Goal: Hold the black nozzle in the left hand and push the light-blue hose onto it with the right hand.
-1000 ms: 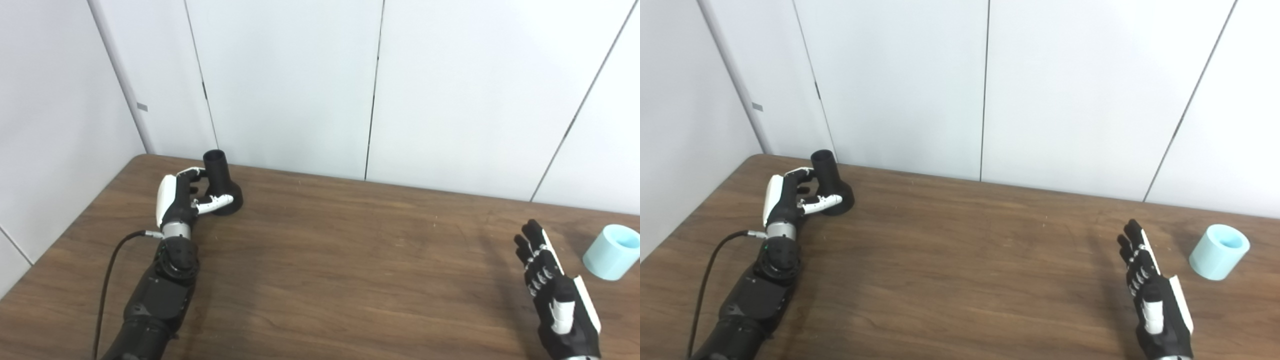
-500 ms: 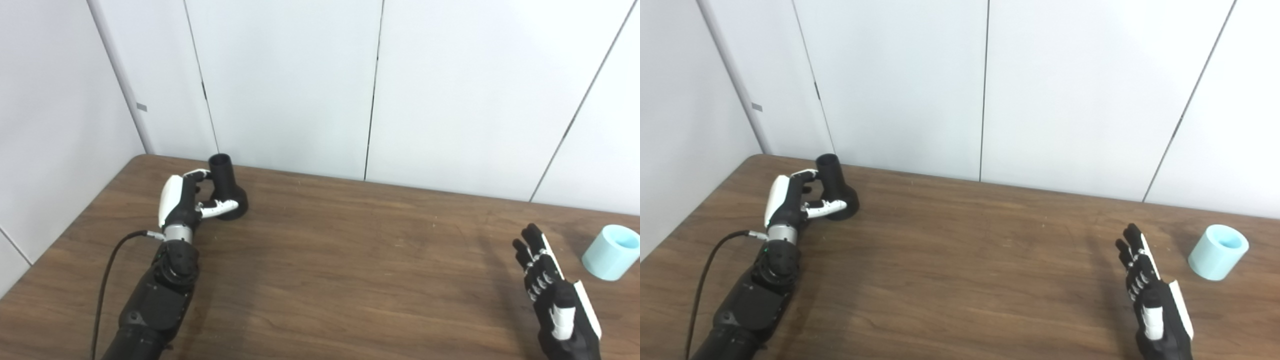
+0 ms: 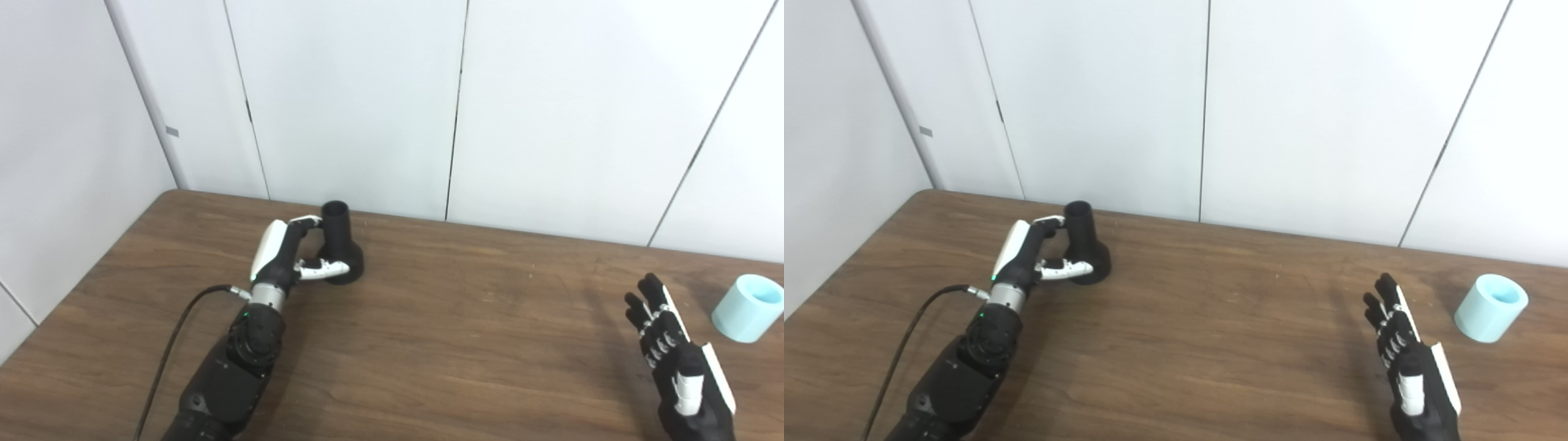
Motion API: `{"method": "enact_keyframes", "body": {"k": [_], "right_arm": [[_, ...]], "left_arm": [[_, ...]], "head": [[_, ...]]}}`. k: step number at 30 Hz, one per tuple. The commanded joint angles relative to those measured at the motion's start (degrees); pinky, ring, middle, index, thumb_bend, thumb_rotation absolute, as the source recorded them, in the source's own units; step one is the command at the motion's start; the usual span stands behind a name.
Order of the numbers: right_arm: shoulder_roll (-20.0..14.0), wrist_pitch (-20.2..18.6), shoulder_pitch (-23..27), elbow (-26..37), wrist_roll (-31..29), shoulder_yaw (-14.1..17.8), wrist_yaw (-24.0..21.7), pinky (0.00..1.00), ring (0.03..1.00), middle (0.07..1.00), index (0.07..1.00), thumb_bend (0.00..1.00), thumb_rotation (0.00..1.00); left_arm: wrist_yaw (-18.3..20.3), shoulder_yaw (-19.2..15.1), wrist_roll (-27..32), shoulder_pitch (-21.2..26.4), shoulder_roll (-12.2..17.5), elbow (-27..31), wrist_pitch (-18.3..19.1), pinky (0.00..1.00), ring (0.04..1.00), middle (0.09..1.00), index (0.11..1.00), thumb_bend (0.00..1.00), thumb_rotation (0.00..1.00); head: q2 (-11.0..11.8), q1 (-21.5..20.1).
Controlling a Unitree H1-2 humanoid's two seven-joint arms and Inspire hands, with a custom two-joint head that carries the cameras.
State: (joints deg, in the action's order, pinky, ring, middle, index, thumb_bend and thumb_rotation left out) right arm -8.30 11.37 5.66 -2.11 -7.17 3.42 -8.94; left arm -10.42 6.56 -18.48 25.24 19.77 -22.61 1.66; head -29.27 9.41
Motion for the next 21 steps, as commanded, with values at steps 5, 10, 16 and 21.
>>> {"method": "enact_keyframes", "body": {"k": [5,10,16,21], "right_arm": [[0.73,0.01,-2.30,-0.08,-1.16,-0.37,-0.28,0.98,0.956,1.000,1.000,0.78,1.00],[1.12,-0.09,-2.64,0.23,-1.03,-0.70,-0.11,1.00,0.953,1.000,1.000,0.78,1.00],[1.54,-0.67,-2.69,0.84,-0.65,-0.84,0.26,1.00,0.952,1.000,1.000,0.78,1.00],[2.20,-1.68,-2.78,1.85,-0.21,-1.00,0.66,1.00,0.950,1.000,1.000,0.78,1.00]], "left_arm": [[3.08,3.03,-1.88,-0.94,-1.85,0.69,-0.10,0.90,0.872,0.760,0.482,0.53,0.07],[4.57,5.08,-2.04,-1.81,-2.80,1.98,-0.80,0.91,0.873,0.761,0.482,0.53,0.07],[7.42,7.35,-2.13,-3.38,-3.79,5.10,-0.05,0.94,0.878,0.763,0.482,0.53,0.07],[10.87,9.01,-1.66,-5.59,-3.85,9.15,1.39,0.97,0.890,0.764,0.482,0.53,0.07]], "head": [[0.19,-1.05],[0.28,-2.42],[-0.09,-3.19],[-0.72,-4.74]]}}
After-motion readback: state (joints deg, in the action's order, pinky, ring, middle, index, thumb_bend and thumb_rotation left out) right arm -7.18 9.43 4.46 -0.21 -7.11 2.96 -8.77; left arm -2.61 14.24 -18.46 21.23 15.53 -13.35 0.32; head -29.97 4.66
